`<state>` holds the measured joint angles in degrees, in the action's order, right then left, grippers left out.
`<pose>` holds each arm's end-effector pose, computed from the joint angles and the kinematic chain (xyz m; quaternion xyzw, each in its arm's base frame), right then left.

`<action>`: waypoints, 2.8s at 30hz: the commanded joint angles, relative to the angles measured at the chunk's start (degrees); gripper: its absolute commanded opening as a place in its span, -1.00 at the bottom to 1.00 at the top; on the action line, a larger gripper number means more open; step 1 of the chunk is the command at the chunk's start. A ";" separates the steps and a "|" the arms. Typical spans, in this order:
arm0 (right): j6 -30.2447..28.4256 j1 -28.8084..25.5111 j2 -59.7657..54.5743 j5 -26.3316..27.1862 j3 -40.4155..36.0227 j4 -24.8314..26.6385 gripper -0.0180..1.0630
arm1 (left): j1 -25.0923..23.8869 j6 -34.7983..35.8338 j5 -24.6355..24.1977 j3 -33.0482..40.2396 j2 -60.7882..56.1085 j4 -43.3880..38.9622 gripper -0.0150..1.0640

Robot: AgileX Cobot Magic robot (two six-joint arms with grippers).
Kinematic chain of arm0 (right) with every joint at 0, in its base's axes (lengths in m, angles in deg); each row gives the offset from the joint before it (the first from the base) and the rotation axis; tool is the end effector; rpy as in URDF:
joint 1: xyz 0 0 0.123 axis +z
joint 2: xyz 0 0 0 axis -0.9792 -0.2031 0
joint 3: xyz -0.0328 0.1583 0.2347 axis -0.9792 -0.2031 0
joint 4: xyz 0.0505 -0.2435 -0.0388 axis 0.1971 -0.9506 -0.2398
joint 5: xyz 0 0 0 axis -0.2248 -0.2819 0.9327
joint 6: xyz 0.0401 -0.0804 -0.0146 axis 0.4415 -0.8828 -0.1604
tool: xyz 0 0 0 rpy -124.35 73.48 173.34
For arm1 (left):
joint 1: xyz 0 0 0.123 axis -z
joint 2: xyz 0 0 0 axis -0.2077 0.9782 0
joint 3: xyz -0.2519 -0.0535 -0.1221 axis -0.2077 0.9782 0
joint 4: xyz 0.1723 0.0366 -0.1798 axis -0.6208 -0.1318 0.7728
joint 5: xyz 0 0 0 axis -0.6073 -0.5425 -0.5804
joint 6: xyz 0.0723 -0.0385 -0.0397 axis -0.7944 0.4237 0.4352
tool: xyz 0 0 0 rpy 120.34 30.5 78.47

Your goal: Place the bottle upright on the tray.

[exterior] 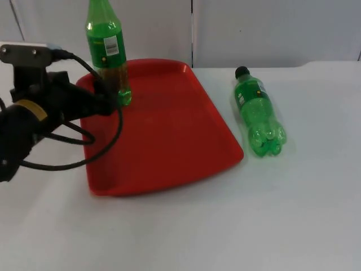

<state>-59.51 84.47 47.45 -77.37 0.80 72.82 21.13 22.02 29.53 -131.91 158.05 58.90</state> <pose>-0.0070 -0.0023 0.2799 -0.0633 0.8535 0.0079 0.5171 0.3553 -0.0680 0.0807 0.0734 0.7511 -0.1182 0.6453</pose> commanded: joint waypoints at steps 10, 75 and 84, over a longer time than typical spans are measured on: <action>0.19 -0.30 0.20 0.38 -0.14 -0.05 0.98 | 0.07 -0.07 -29.09 4.01 -26.14 -1.11 0.66; 0.19 -0.30 0.20 0.38 -0.14 -0.05 0.98 | 0.07 -15.22 -125.13 4.01 -114.26 13.70 0.66; 0.19 -0.30 0.20 0.38 -0.14 -0.05 0.98 | 0.07 -15.22 -127.05 4.05 -120.19 13.70 0.66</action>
<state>-59.22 84.47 47.45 -77.37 0.80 72.82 21.13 6.96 -97.42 -128.22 39.26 71.87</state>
